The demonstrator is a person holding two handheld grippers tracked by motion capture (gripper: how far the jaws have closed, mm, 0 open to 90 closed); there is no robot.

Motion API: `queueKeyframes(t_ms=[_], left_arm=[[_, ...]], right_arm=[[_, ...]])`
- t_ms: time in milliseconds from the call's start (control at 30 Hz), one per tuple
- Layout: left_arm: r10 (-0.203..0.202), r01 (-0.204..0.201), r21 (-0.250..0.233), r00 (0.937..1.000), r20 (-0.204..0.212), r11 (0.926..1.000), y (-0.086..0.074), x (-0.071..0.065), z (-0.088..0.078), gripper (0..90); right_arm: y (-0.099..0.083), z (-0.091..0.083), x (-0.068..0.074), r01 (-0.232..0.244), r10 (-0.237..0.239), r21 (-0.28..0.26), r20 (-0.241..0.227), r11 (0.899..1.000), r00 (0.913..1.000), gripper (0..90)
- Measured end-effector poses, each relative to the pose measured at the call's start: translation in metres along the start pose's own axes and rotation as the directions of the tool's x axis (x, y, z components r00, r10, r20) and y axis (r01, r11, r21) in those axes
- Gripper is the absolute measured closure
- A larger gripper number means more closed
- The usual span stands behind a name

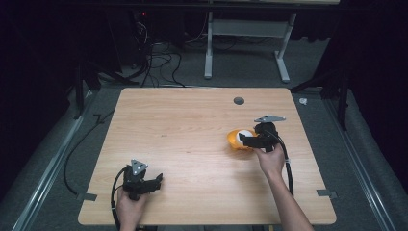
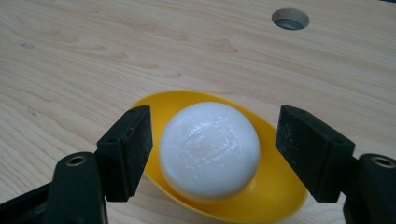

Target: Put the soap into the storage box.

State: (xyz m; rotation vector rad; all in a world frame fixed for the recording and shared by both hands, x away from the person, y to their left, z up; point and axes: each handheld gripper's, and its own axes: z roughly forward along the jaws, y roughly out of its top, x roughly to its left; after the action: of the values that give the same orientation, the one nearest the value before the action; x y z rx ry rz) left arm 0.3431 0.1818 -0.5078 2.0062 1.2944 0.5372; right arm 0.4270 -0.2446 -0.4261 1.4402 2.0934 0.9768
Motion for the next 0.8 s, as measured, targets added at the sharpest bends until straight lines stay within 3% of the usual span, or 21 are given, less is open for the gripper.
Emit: queueKeyframes(t_ms=[800], left_arm=[[0.001, -0.001, 0.002, 1.0000, 0.000, 1.0000, 0.000, 0.000, 0.000, 16.5]], right_arm=[[-0.009, -0.023, -0.011, -0.036, 0.035, -0.048, -0.020, 0.998, 0.9992, 30.1]])
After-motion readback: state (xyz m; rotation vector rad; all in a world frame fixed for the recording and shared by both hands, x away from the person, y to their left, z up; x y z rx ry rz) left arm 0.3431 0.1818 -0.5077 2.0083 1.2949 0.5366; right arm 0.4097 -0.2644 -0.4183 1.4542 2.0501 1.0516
